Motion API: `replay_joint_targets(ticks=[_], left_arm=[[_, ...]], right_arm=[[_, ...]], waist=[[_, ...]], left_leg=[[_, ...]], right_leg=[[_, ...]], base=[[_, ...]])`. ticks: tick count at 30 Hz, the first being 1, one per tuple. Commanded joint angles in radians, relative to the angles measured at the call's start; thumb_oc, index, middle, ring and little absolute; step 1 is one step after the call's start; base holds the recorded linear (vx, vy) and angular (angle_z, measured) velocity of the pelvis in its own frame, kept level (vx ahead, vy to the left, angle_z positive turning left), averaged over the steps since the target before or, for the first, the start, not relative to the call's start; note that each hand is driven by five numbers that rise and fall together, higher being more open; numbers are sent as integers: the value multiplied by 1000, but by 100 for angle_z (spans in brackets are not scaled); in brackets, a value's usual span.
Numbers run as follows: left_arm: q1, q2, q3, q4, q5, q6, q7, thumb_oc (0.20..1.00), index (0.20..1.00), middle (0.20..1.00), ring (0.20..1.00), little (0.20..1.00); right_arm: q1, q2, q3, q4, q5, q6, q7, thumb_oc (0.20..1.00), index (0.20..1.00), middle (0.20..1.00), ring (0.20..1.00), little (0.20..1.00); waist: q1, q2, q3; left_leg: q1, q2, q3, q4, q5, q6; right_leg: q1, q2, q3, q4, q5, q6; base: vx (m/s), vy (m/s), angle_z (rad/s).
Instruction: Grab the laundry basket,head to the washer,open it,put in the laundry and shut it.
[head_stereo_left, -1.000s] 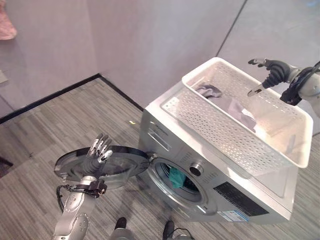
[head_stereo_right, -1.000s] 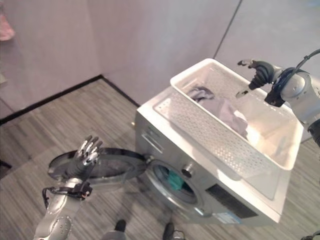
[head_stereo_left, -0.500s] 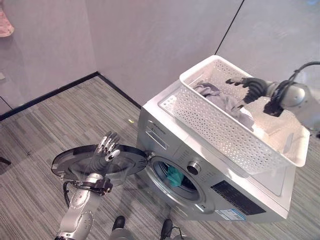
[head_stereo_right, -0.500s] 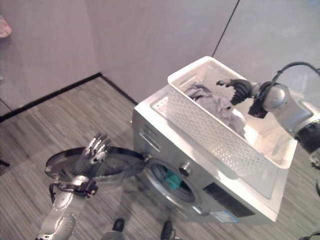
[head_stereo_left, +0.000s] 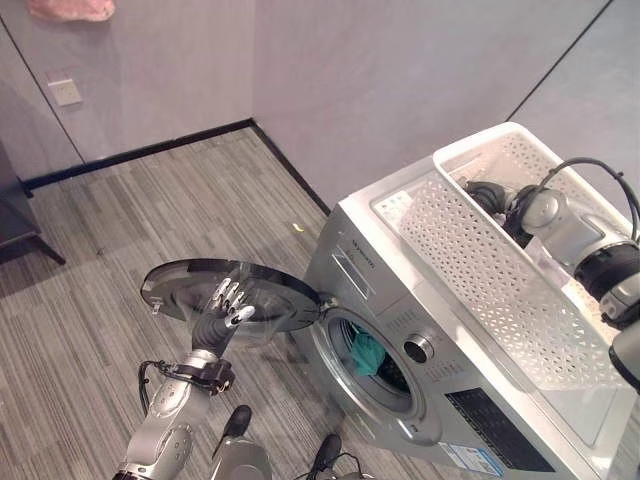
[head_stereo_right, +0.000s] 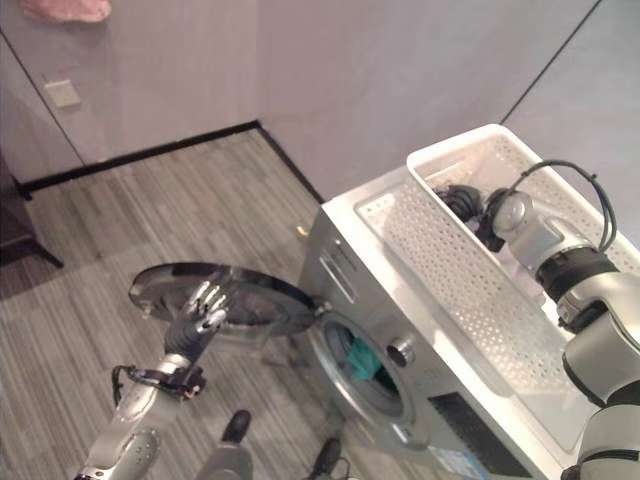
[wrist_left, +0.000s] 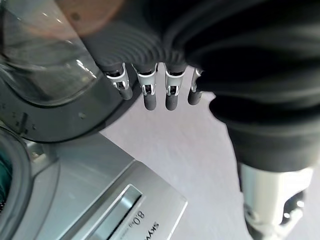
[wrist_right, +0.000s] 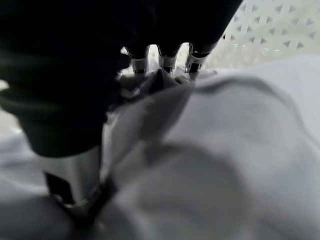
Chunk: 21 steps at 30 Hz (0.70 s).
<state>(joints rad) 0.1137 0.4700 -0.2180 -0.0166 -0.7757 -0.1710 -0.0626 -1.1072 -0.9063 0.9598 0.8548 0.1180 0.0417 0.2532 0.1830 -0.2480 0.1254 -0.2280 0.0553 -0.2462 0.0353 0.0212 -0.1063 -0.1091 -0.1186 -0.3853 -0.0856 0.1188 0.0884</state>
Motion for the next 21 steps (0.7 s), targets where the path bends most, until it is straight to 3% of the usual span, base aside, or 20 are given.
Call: replay_joint_targets(ticks=[1,6,7,8,9,10,21], left_arm=[[-78,42,-3,-94,-2,-34,-20,1000,1000,1000,1000,1000],[-99,35,-34,-82,-2,-37,-27,1000,1000,1000,1000,1000],[-102,35,-38,-83,-2,-37,-28,1000,1000,1000,1000,1000],[-106,33,-48,-82,-2,-37,-30,1000,1000,1000,1000,1000],[-112,31,-57,-79,-2,-38,-32,1000,1000,1000,1000,1000],[-116,31,-63,-75,-2,-38,-32,1000,1000,1000,1000,1000],[-143,19,-84,-66,12,-36,-11,1000,1000,1000,1000,1000]], right_arm=[[-47,-38,64,34,-104,8,19,1000,1000,1000,1000,1000],[124,-35,50,32,-167,15,96,1000,1000,1000,1000,1000],[151,-38,44,28,-166,17,107,555,555,555,555,555],[182,-43,34,11,-160,20,115,263,263,263,263,263],[197,-45,28,-3,-150,22,122,263,263,263,263,263],[206,-46,23,-7,-144,22,124,200,200,200,200,200],[177,24,-25,39,-132,23,59,200,200,200,200,200]], waist=[[47,9,83],[69,12,108],[70,14,110],[72,16,113],[72,19,115],[73,20,117],[54,37,113]], left_leg=[[25,19,61,-64,-22,49],[-6,14,39,-67,-11,43],[-8,14,37,-68,-10,42],[-11,14,35,-69,-8,41],[-11,13,34,-71,-7,41],[-14,13,34,-71,-6,42],[-5,12,53,-86,-2,49]], right_leg=[[82,-70,-28,53,-90,72],[71,-65,-52,48,-99,68],[70,-65,-54,47,-100,68],[69,-65,-56,46,-101,68],[68,-65,-56,45,-103,68],[66,-66,-56,45,-104,68],[57,-70,-36,38,-101,66]], base=[[-2,-60,19],[1,-44,20],[8,-29,7],[0,0,0],[0,0,0],[0,0,0],[-1,2,-1]])
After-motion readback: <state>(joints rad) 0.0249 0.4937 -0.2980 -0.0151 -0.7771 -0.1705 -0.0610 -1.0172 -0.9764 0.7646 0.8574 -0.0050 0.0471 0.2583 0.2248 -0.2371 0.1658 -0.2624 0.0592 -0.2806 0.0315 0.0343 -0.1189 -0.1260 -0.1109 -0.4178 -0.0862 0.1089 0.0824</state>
